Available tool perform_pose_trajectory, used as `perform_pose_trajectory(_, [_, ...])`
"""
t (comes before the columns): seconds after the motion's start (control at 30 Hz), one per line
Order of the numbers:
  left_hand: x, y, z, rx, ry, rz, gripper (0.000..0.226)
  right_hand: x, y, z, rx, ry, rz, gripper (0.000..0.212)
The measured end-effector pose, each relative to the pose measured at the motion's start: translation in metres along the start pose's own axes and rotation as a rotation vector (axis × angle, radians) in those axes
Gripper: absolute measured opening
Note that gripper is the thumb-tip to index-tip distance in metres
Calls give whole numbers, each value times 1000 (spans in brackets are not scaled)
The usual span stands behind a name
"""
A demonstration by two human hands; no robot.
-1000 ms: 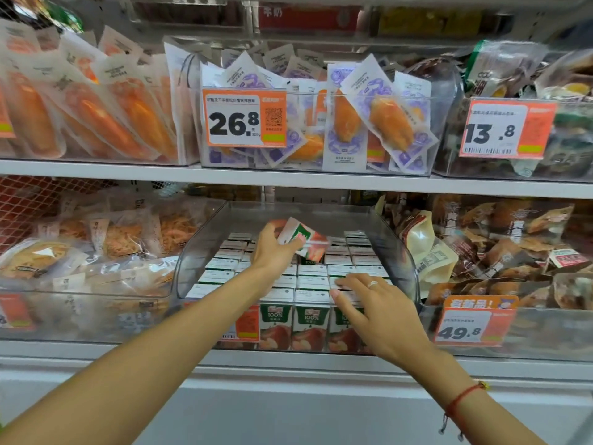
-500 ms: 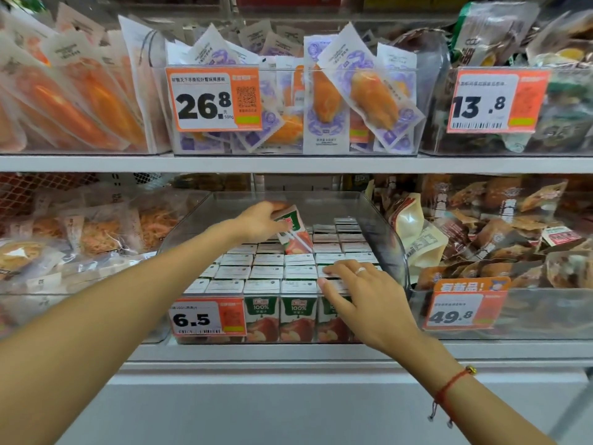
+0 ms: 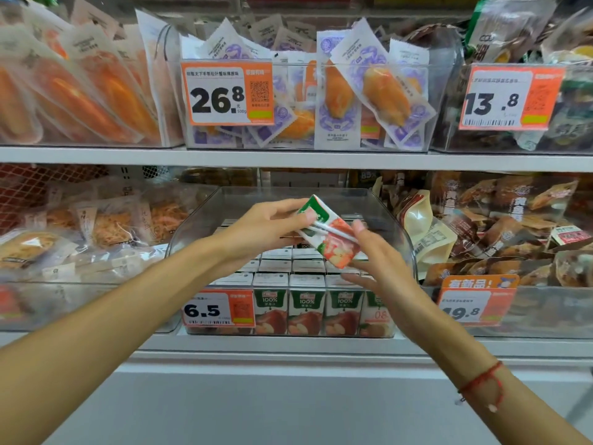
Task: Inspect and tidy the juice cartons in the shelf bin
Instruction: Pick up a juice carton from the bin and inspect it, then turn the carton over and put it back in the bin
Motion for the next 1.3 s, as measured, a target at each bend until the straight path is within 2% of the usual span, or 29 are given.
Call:
perform_pose_trajectory(0.07, [-10, 5, -8, 58, -12, -62, 38, -3, 4, -8, 136, -144, -129, 51])
perform_pose_trajectory(0.13, [-17, 9, -11, 78, -29, -111, 38, 0, 5, -8, 174, -148, -121, 47])
perform_pose_trajectory(0.23, [-11, 6, -3, 22, 71, -79, 44, 20, 5, 12, -21, -113, 131, 43])
perform_pose_trajectory(0.33, [11, 7, -3, 24, 424, 218, 41, 45, 18, 26, -227, 72, 488, 36])
perform_pose_trajectory(0.4, [19, 9, -13, 99, 424, 311, 57, 56, 25, 19, -258, 320, 700, 40])
perform_pose_trajectory(0.43, [21, 6, -14, 101, 372, 304, 56, 57, 27, 13, -250, 411, 782, 42])
perform_pose_trajectory(0.5, [24, 0, -11, 26, 296, 266, 39, 54, 26, 3, -195, 516, 849, 50])
perform_pose_trajectory(0.57, [25, -7, 0, -86, 214, 221, 31, 45, 18, 0, -191, 622, 791, 65])
perform_pose_trajectory(0.63, [22, -15, 15, -212, 83, 132, 36, 31, 9, 8, -263, 792, 685, 78])
perform_pose_trajectory(0.73, [17, -26, 31, -406, -71, 10, 41, 6, -3, 12, -242, 1127, 480, 68])
perform_pose_trajectory(0.8, [16, -35, 33, -437, -278, -36, 44, -7, -7, 7, -164, 1273, 398, 60])
perform_pose_trajectory(0.93, [26, -42, 28, -339, -492, -77, 48, -16, -7, -1, -55, 1331, 366, 69])
perform_pose_trajectory(1.03, [27, -38, 31, -253, -706, -101, 52, -15, -5, -2, -41, 1349, 355, 86])
perform_pose_trajectory(1.13, [21, -39, 41, -181, -940, -83, 55, -15, -4, -3, -44, 1350, 355, 90])
perform_pose_trajectory(1.3, [21, -64, 35, -3, -987, 50, 57, -16, -5, -2, -52, 1347, 341, 90])
Point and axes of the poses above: each hand's wrist, its own y-axis away from the middle knuckle, its own z-axis out of the back of the hand, x = y × z, the point moved 8 cm from there along -y, towards the middle knuckle, and after that the axes turned 2 degrees about -z, right-handed, at the moved point
